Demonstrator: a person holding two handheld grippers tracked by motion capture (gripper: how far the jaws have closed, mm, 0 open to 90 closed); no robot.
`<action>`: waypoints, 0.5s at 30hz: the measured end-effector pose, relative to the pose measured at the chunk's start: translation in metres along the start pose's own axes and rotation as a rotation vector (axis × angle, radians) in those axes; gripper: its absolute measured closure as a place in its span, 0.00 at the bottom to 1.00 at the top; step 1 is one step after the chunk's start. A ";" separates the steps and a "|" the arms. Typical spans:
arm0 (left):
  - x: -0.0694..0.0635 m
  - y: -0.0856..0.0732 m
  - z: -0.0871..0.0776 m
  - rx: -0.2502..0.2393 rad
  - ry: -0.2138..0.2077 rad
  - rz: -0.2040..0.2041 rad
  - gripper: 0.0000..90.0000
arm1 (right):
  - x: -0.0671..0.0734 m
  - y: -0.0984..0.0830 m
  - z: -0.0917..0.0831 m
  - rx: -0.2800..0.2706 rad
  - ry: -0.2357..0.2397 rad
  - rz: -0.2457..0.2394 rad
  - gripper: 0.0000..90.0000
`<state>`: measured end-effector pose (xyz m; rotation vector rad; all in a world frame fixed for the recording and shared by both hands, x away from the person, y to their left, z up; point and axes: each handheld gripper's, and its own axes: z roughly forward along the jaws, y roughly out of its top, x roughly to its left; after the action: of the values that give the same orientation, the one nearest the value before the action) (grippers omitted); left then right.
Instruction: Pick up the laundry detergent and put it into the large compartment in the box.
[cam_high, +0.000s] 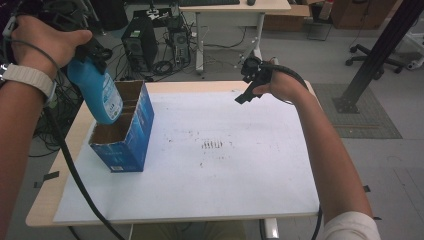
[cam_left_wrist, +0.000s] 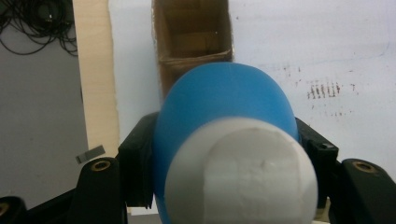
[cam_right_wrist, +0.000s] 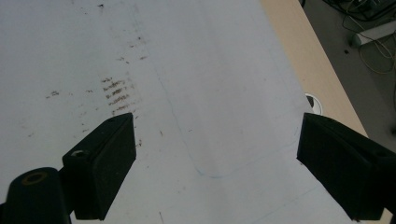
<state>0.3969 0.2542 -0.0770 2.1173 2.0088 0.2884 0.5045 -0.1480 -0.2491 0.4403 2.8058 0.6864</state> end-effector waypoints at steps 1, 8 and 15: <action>0.001 0.000 0.001 -0.002 0.000 -0.005 0.41 | 0.000 0.000 0.000 0.000 -0.001 0.002 0.13; 0.006 -0.002 0.010 0.003 0.005 -0.009 0.41 | 0.000 -0.002 -0.002 0.000 -0.005 0.005 0.13; 0.011 -0.003 0.021 0.005 -0.002 -0.016 0.41 | -0.001 -0.002 -0.002 0.007 -0.006 0.008 0.13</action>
<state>0.4007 0.2648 -0.0980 2.1025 2.0260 0.2788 0.5047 -0.1508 -0.2486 0.4548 2.8032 0.6765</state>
